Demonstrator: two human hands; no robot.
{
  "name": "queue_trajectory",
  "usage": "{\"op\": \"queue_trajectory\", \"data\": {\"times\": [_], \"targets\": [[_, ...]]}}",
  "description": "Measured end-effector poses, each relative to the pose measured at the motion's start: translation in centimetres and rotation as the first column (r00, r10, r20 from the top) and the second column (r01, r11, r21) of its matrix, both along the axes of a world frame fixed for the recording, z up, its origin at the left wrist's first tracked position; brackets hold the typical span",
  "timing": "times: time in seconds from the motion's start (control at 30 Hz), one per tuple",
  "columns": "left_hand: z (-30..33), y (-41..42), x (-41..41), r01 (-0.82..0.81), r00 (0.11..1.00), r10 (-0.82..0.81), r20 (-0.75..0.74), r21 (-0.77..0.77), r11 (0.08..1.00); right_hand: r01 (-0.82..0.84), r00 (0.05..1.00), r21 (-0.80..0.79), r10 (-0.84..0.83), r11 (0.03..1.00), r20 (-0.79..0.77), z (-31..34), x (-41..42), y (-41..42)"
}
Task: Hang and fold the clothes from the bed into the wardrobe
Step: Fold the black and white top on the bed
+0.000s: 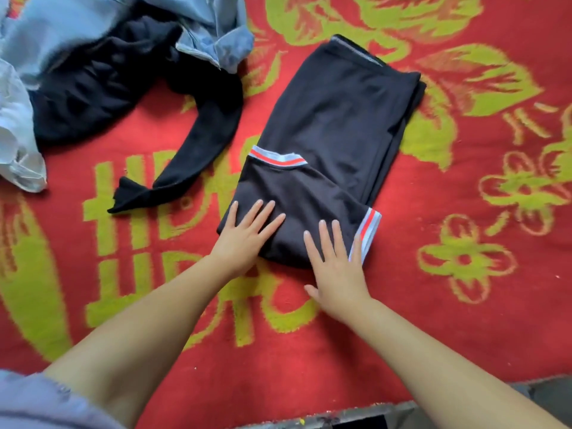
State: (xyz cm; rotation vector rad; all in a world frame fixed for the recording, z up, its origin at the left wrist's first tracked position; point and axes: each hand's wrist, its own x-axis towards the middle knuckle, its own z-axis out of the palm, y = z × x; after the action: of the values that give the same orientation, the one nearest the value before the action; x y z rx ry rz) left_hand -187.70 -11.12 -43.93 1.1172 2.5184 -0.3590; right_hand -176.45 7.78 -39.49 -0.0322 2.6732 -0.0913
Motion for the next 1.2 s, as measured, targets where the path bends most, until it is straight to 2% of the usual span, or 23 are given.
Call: {"op": "queue_trajectory", "data": {"times": [0.03, 0.1, 0.23, 0.27, 0.33, 0.4, 0.47, 0.53, 0.57, 0.6, 0.63, 0.67, 0.7, 0.73, 0.77, 0.8, 0.87, 0.93, 0.97, 1.03, 1.13, 1.2], "targets": [[0.0, 0.0, -0.4, -0.012, 1.000, 0.012, -0.014, -0.019, 1.000, 0.028, 0.998, 0.033, -0.030, 0.999, 0.054, -0.7, 0.1, -0.1], [0.5, 0.0, -1.2, -0.016, 1.000, 0.017, 0.020, -0.028, 0.999, 0.085, 0.994, 0.062, -0.088, 0.994, 0.059, -1.2, -0.8, 0.3], [4.0, 0.6, -1.7, -0.034, 0.968, 0.054, 0.245, -0.084, 0.996, 0.050, 0.993, -0.060, -0.043, 0.997, 0.111, 0.4, -2.9, 1.5], [5.4, 1.1, -1.7, -0.019, 0.944, 0.061, 0.323, -0.132, 0.991, 0.018, 0.984, -0.118, 0.003, 0.993, 0.177, 1.2, -3.2, 2.1], [8.1, 2.1, -1.7, -0.019, 0.845, 0.128, 0.520, -0.210, 0.978, 0.054, 0.901, -0.267, 0.068, 0.962, 0.427, 3.5, -3.8, 3.6], [10.0, 2.8, -2.0, -0.049, 0.701, 0.230, 0.675, -0.276, 0.960, 0.185, 0.748, -0.373, 0.116, 0.909, 0.654, 5.2, -4.3, 5.3], [11.3, 2.9, -3.3, -0.110, 0.581, 0.290, 0.760, -0.279, 0.954, 0.237, 0.700, -0.468, 0.185, 0.851, 0.690, 6.1, -5.0, 7.4], [11.8, 2.3, -5.2, -0.328, 0.374, 0.342, 0.862, -0.222, 0.918, 0.396, 0.713, -0.555, 0.136, 0.731, 0.688, 6.0, -5.7, 9.7], [11.6, 1.8, -6.2, -0.478, 0.258, 0.346, 0.902, -0.192, 0.857, 0.515, 0.720, -0.577, 0.045, 0.634, 0.692, 5.7, -6.1, 10.8], [11.4, 1.6, -7.1, -0.631, 0.179, 0.333, 0.926, -0.151, 0.761, 0.614, 0.725, -0.594, -0.073, 0.520, 0.685, 5.1, -6.5, 11.6], [10.7, 1.5, -7.8, -0.766, 0.151, 0.325, 0.934, -0.097, 0.635, 0.668, 0.730, -0.613, -0.213, 0.421, 0.649, 4.3, -6.9, 12.3], [9.8, 1.5, -8.1, -0.867, 0.126, 0.323, 0.938, -0.054, 0.495, 0.679, 0.734, -0.624, -0.370, 0.388, 0.569, 3.4, -7.2, 12.7], [8.6, 1.7, -8.2, -0.924, 0.090, 0.322, 0.942, -0.042, 0.380, 0.678, 0.725, -0.614, -0.504, 0.403, 0.469, 2.4, -7.4, 12.8], [7.2, 1.9, -7.7, -0.953, 0.034, 0.325, 0.945, -0.068, 0.296, 0.690, 0.697, -0.588, -0.609, 0.423, 0.379, 1.5, -7.2, 12.5], [5.6, 2.1, -6.8, -0.963, 0.004, 0.348, 0.938, -0.091, 0.255, 0.716, 0.649, -0.562, -0.692, 0.414, 0.317, 0.7, -6.8, 12.1], [4.1, 2.4, -5.6, -0.968, 0.018, 0.390, 0.921, -0.081, 0.236, 0.743, 0.597, -0.542, -0.755, 0.393, 0.271, 0.0, -6.2, 11.4], [1.5, 2.5, -3.1, -0.974, 0.169, 0.512, 0.842, 0.065, 0.215, 0.752, 0.544, -0.528, -0.823, 0.395, 0.161, -1.1, -4.6, 9.7], [0.4, 2.5, -1.2, -0.953, 0.303, 0.604, 0.737, 0.247, 0.176, 0.733, 0.552, -0.518, -0.830, 0.441, 0.075, -1.9, -3.3, 8.4], [0.2, 2.4, -0.5, -0.939, 0.334, 0.631, 0.700, 0.307, 0.156, 0.720, 0.569, -0.518, -0.820, 0.462, 0.059, -2.2, -3.0, 8.2], [-0.2, 1.6, 0.6, -0.923, 0.353, 0.684, 0.638, 0.358, 0.143, 0.700, 0.626, -0.498, -0.776, 0.512, 0.082, -2.6, -2.9, 8.7], [-0.5, 0.9, 1.0, -0.917, 0.376, 0.776, 0.507, 0.325, 0.232, 0.695, 0.658, -0.488, -0.741, 0.528, 0.135, -2.4, -3.5, 10.1], [0.2, 0.8, 0.7, -0.897, 0.409, 0.818, 0.405, 0.342, 0.280, 0.664, 0.654, -0.501, -0.756, 0.554, 0.031, -1.4, -3.8, 10.2]]}}
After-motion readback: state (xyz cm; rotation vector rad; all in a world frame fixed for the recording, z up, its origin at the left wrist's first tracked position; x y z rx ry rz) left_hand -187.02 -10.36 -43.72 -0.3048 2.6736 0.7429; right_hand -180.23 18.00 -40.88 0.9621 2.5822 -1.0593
